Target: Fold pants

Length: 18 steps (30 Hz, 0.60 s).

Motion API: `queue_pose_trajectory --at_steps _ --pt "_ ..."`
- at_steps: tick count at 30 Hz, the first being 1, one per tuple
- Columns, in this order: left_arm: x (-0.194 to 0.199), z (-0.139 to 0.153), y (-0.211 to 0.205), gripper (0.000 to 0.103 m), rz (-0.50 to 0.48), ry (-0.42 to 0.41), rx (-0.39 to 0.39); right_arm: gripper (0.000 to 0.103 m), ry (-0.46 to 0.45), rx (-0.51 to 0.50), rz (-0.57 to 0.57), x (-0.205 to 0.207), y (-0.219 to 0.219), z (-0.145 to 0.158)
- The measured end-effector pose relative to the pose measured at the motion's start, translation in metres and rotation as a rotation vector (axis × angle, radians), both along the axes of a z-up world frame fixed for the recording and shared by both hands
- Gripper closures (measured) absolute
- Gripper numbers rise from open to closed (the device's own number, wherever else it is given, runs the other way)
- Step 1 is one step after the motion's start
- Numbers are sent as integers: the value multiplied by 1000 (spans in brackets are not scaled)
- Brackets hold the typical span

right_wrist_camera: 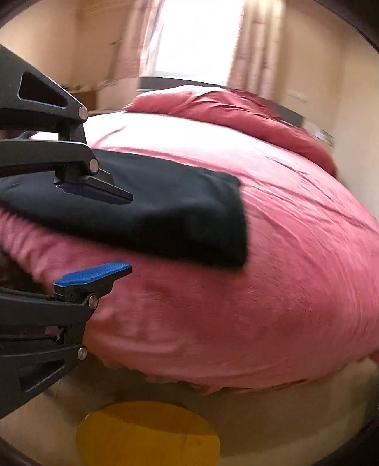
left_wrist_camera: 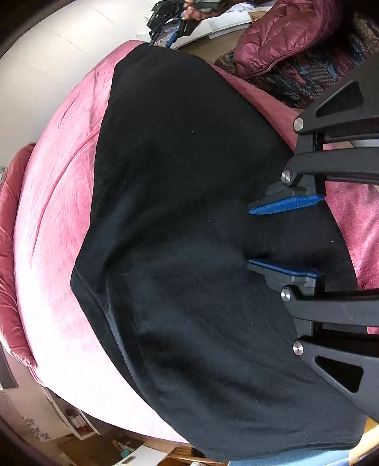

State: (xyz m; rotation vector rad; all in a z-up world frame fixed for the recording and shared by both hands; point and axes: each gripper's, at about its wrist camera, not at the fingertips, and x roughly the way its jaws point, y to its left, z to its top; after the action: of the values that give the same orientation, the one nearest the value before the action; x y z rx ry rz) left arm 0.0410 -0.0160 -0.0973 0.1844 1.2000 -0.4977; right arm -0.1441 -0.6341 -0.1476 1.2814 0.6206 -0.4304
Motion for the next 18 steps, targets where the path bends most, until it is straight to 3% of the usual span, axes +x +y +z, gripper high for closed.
queue_pose_trajectory --at_steps 12,18 --pt "12 -4 -19 71 35 15 25 60 -53 13 -65 43 -54 -18" --pt "14 -3 -19 71 45 13 17 59 10 -23 12 56 -56 -6"
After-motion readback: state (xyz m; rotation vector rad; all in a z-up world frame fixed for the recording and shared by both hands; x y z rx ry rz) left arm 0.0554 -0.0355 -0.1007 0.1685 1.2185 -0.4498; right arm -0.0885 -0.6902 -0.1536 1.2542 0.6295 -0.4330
